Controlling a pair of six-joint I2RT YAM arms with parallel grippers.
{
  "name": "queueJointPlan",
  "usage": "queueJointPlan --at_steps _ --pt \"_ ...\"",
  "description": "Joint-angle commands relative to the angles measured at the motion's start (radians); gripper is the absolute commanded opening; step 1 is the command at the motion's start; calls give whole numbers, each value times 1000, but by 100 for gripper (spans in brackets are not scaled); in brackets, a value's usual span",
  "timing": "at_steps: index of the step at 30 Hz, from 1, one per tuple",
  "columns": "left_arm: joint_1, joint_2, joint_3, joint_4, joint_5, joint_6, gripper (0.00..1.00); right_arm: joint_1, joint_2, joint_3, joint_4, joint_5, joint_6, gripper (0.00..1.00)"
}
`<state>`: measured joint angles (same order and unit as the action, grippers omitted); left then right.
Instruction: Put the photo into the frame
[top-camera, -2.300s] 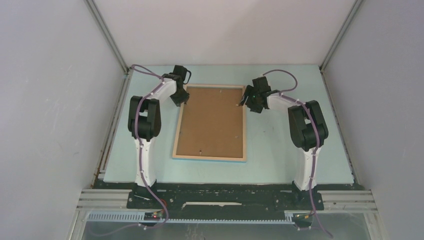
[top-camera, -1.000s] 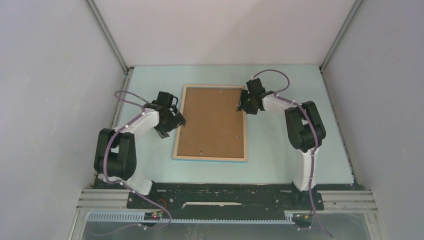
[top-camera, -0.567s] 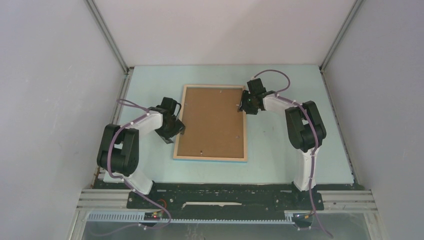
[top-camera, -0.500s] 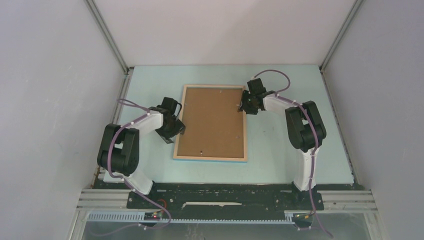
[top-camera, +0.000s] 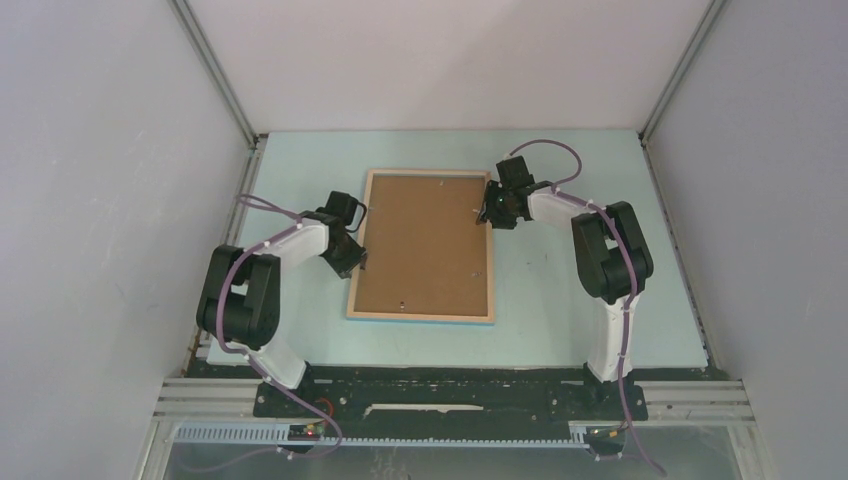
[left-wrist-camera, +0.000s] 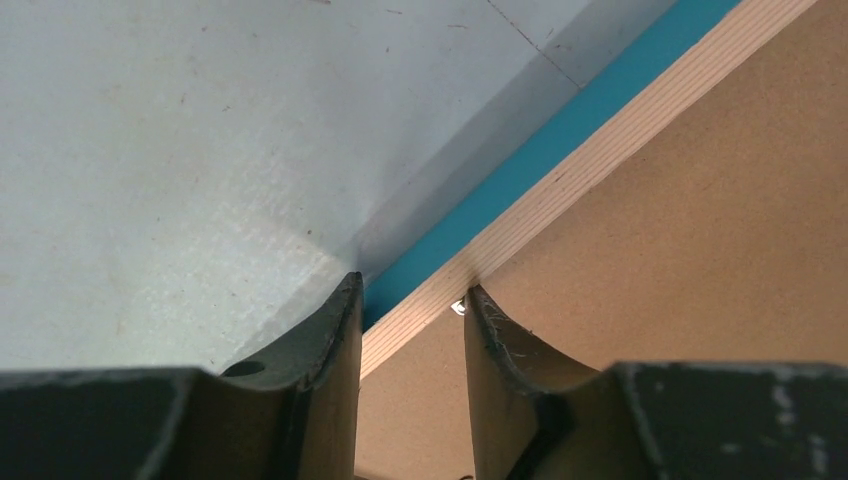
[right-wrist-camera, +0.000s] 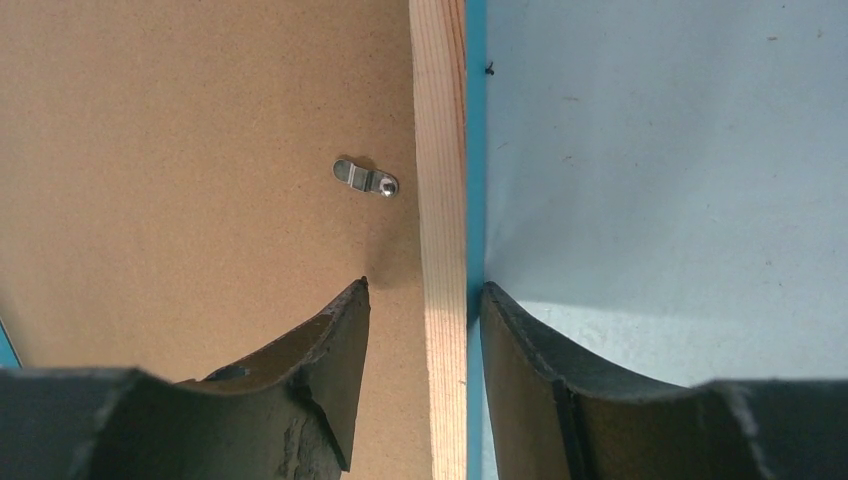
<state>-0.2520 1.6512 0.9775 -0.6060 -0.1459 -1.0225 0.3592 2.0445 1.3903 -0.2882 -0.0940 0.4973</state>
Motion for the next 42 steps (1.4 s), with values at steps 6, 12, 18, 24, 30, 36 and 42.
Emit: queueJointPlan --at_steps 6,12,18,24,30,36,42 --pt "17 0 -36 22 -33 -13 24 -2 -14 4 2 -42 -14 52" --pt "19 -65 16 -19 -67 70 46 -7 -15 4 0 -46 -14 51" --pt "20 -206 79 -117 -144 205 95 -12 -21 4 10 -66 -31 54" --pt "20 -383 -9 -146 -8 238 100 -12 -24 3 1 -66 -57 58" --pt "-84 -676 -349 -56 117 -65 100 -11 -51 -1 -53 11 -90 59" --pt "-242 -947 -544 -29 55 -427 100 -9 -74 -17 -123 83 -131 51" --pt "-292 -871 -551 35 42 -520 98 2 -104 -35 -146 83 -148 38"
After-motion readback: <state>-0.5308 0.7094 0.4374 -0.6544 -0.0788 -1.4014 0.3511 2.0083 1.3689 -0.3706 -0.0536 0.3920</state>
